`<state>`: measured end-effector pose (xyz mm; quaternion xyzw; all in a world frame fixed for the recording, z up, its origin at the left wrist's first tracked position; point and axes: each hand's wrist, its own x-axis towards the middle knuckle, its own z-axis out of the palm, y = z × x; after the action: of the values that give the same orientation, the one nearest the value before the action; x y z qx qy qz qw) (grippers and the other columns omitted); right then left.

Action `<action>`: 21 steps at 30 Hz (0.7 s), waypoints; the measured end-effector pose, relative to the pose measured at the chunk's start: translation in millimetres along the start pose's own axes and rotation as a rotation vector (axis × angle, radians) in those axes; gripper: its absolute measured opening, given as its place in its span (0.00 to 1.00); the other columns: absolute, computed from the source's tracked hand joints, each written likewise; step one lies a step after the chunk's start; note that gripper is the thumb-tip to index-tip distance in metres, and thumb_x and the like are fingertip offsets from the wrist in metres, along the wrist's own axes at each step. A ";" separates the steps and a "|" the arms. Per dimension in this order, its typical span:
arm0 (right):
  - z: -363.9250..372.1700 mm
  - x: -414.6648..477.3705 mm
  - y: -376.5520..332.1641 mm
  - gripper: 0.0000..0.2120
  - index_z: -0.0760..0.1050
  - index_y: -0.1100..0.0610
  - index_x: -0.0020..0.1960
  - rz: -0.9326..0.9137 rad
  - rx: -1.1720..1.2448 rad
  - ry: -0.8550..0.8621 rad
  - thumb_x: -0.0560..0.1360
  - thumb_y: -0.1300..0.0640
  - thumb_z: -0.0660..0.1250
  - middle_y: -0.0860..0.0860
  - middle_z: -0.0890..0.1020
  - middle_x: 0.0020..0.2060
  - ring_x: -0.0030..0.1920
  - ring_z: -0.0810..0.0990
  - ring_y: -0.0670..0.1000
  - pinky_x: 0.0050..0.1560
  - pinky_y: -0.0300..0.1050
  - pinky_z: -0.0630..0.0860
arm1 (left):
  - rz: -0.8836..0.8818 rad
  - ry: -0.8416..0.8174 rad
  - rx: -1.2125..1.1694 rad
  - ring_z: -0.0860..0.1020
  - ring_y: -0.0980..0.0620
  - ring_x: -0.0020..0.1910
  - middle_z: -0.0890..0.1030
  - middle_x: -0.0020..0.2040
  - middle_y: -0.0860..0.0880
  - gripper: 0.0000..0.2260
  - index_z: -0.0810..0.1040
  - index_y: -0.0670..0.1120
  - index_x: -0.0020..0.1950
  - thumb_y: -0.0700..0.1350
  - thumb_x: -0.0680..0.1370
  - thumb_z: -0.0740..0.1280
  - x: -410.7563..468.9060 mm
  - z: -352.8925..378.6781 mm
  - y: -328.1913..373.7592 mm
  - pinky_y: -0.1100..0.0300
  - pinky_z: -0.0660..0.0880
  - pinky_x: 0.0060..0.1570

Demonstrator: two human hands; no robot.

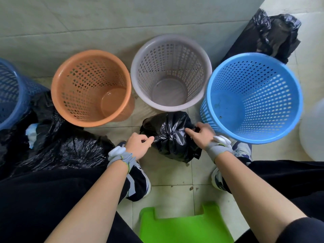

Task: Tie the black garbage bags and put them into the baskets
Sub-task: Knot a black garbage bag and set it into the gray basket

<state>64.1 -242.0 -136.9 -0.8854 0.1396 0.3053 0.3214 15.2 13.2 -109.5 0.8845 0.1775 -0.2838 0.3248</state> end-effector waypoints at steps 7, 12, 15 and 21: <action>2.4 -4.8 -9.2 0.42 0.62 0.45 0.74 0.249 0.957 0.033 0.66 0.55 0.79 0.54 0.79 0.61 0.58 0.82 0.53 0.61 0.51 0.79 | 0.115 0.045 -0.270 0.77 0.54 0.40 0.82 0.43 0.50 0.13 0.83 0.48 0.38 0.53 0.77 0.68 -5.5 -24.4 35.0 0.56 0.71 0.47; 0.3 -9.3 -28.8 0.21 0.73 0.57 0.65 0.320 1.013 -0.139 0.76 0.50 0.71 0.56 0.79 0.61 0.61 0.79 0.54 0.53 0.43 0.75 | -0.030 0.095 -0.698 0.79 0.52 0.42 0.83 0.41 0.48 0.03 0.84 0.50 0.43 0.47 0.75 0.72 -14.9 -21.1 43.9 0.53 0.79 0.47; 6.4 -10.9 -24.7 0.32 0.72 0.47 0.69 0.349 0.805 -0.252 0.71 0.33 0.68 0.51 0.74 0.68 0.68 0.71 0.53 0.67 0.52 0.65 | -0.079 0.078 -0.881 0.80 0.50 0.48 0.81 0.41 0.47 0.04 0.82 0.45 0.42 0.43 0.76 0.71 -13.6 -23.5 44.0 0.56 0.78 0.44; 37.3 -11.6 -29.1 0.33 0.72 0.53 0.72 0.316 0.734 -0.270 0.72 0.37 0.70 0.49 0.75 0.68 0.67 0.74 0.51 0.65 0.44 0.65 | -0.125 -0.128 -1.149 0.77 0.48 0.61 0.79 0.58 0.49 0.15 0.80 0.47 0.56 0.38 0.70 0.70 -13.7 -33.5 39.5 0.54 0.73 0.50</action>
<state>51.2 -195.1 -138.1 -0.6319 0.3298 0.3941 0.5802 37.2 5.4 -61.3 0.5352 0.3350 -0.2138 0.7454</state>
